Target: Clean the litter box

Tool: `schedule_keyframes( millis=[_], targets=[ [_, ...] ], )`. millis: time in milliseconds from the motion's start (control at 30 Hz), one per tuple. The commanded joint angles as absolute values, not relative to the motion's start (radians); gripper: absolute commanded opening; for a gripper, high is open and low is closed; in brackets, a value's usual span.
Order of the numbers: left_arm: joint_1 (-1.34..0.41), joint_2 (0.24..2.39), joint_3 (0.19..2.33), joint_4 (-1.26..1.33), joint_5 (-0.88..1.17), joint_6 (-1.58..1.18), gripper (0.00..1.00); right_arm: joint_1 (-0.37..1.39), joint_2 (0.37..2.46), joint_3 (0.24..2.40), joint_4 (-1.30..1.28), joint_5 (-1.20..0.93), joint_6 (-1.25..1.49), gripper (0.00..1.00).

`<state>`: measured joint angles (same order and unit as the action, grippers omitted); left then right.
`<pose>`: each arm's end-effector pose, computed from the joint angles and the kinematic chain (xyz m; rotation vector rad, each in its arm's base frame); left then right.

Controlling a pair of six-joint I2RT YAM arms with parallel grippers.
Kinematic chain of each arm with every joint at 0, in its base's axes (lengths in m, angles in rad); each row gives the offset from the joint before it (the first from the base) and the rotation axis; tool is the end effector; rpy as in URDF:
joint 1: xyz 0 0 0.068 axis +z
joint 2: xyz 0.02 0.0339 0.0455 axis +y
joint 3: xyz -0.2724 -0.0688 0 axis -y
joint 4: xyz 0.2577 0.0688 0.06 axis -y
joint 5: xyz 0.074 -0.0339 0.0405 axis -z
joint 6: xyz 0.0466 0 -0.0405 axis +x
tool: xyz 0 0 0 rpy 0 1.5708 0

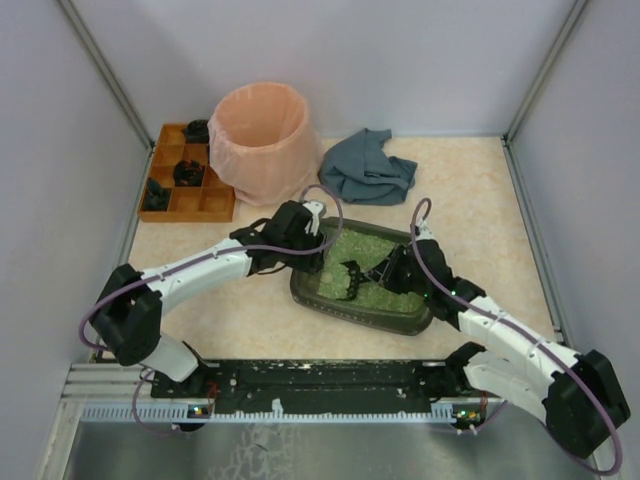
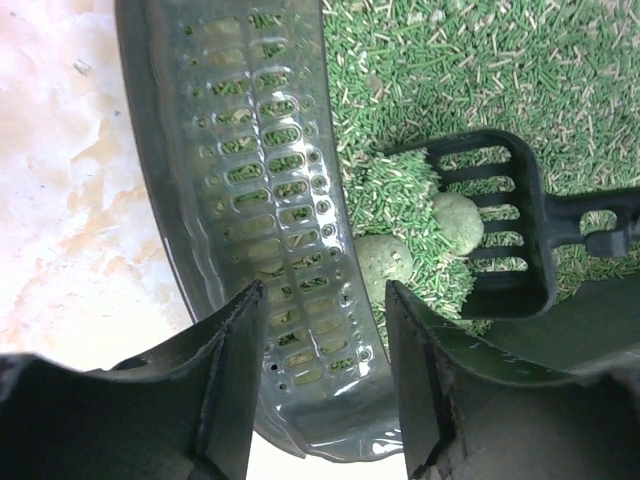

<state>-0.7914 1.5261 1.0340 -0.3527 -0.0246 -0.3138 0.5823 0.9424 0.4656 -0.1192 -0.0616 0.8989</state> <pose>0.2421 -0.2434 0.2266 0.5733 2.4038 -0.4668 0.1789 0.1212 0.2013 0.3273 2.2901 0.8799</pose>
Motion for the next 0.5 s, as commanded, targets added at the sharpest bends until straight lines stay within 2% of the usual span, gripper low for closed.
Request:
schedule_keyframes(
  millis=[0, 133, 467],
  targets=[
    [-0.767, 1.487, 1.099, -0.367, -0.026, -0.275, 0.59, 0.594, 0.854, 0.482, -0.276, -0.004, 0.890, 0.00],
    [-0.726, 1.432, 1.122, -0.311, 0.013, -0.251, 0.67, 0.578, 0.787, 0.483, -0.299, 0.018, 0.910, 0.00],
    [-0.542, 1.369, 1.110, -0.211, 0.183, -0.233, 0.76, 0.533, 0.665, 0.525, -0.370, 0.051, 0.926, 0.00]
  ],
)
